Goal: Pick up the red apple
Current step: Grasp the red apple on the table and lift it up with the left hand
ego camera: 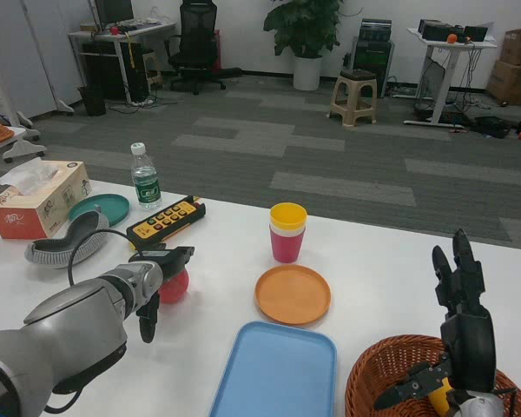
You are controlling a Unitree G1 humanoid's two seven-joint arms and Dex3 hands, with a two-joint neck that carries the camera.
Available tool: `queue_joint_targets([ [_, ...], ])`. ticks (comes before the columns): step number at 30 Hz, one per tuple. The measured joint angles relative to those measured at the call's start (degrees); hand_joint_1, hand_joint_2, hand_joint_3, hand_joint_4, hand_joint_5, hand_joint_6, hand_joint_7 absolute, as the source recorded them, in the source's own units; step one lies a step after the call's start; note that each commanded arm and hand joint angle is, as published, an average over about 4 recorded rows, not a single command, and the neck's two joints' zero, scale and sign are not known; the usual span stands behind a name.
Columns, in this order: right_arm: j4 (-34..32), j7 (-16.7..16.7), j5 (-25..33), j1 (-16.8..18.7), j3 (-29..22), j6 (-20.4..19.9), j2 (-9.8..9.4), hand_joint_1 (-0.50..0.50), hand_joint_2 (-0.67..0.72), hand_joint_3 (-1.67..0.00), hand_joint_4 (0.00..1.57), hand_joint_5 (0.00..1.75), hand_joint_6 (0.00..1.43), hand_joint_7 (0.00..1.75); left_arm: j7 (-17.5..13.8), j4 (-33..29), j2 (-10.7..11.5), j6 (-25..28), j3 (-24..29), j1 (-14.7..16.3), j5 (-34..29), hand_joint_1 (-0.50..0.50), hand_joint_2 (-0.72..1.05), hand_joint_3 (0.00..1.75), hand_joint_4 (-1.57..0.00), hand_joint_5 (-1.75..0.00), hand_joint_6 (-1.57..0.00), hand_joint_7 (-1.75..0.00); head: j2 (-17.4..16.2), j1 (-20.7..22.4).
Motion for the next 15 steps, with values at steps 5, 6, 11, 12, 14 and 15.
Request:
queue_joint_targets([
  [5,0.0,0.0,0.0,0.0,0.0,0.0,0.00,0.00,0.47,-0.08,0.00,0.00,0.00,0.07,0.0,0.0,0.0,0.2,0.5,0.2,0.0,-0.48,-0.13,0.09,-0.22,0.00,-0.26,-0.07,-0.1,0.3],
  [6,0.0,0.0,0.0,0.0,0.0,0.0,0.00,-0.01,0.47,-0.08,0.00,0.00,0.00,0.07,0.1,0.0,0.0,0.2,0.5,0.2,0.0,-0.48,-0.10,0.09,-0.27,0.00,-0.29,-0.07,-0.2,0.3],
  [11,0.0,0.0,0.0,0.0,0.0,0.0,0.01,0.00,0.47,-0.08,0.00,0.00,0.00,0.07,0.3,0.0,0.0,0.3,0.6,0.2,0.0,-0.48,-0.04,0.09,-0.92,0.00,-0.52,-0.12,-0.8,0.7],
  [12,0.0,0.0,0.0,0.0,0.0,0.0,0.01,0.00,0.47,-0.08,0.00,0.00,0.00,0.07,0.4,0.0,0.0,0.3,0.6,0.2,0.0,-0.48,-0.02,0.09,-1.08,0.00,-0.59,-0.14,-0.8,0.7],
  [14,0.0,0.0,0.0,0.0,0.0,0.0,0.00,0.00,0.47,-0.08,0.00,0.00,0.00,0.07,0.4,0.0,0.0,0.4,0.6,0.2,0.0,-0.49,0.07,0.09,-1.14,0.00,-0.71,-0.14,-0.8,0.7],
  [15,0.0,0.0,0.0,0.0,0.0,0.0,0.00,0.00,0.47,-0.08,0.00,0.00,0.00,0.07,0.5,0.0,-0.1,0.4,0.6,0.2,0.0,-0.49,0.12,0.09,-1.16,0.00,-0.76,-0.14,-0.8,0.7],
])
